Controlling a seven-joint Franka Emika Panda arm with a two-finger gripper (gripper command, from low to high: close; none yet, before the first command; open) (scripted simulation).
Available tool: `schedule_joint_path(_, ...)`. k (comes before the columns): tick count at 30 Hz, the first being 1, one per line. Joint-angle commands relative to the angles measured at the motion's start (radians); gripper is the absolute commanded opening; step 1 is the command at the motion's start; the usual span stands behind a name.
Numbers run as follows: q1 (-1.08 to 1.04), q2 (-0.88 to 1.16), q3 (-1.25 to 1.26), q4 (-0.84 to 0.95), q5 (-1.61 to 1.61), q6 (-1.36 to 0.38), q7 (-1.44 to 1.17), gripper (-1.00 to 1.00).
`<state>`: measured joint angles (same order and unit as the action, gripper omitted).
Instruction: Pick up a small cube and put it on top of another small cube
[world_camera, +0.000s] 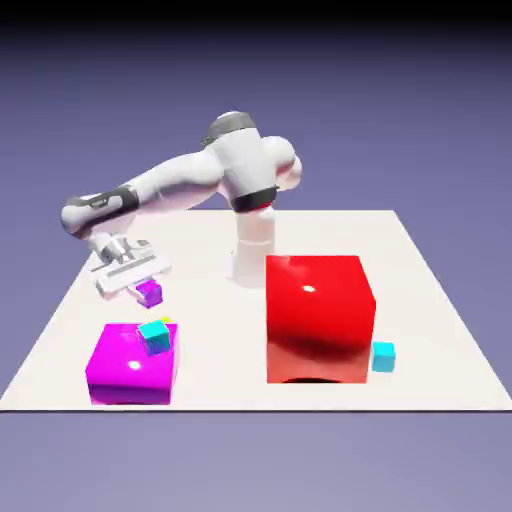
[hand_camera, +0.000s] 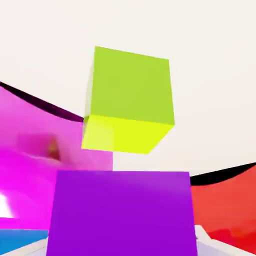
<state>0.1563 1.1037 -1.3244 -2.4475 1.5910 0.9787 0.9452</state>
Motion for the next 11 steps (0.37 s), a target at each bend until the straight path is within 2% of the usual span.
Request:
schedule_joint_path(1, -0.014, -0.036, 0.031, -0.002, -0.008, 0.043, 0.0, -1.0)
schedule_joint_path(10, -0.13, -0.338, 0.287, -0.022, -0.063, 0.405, 0.007, -1.0)
schedule_joint_path(11, -0.13, -0.338, 0.287, -0.022, -0.063, 0.405, 0.007, 1.0)
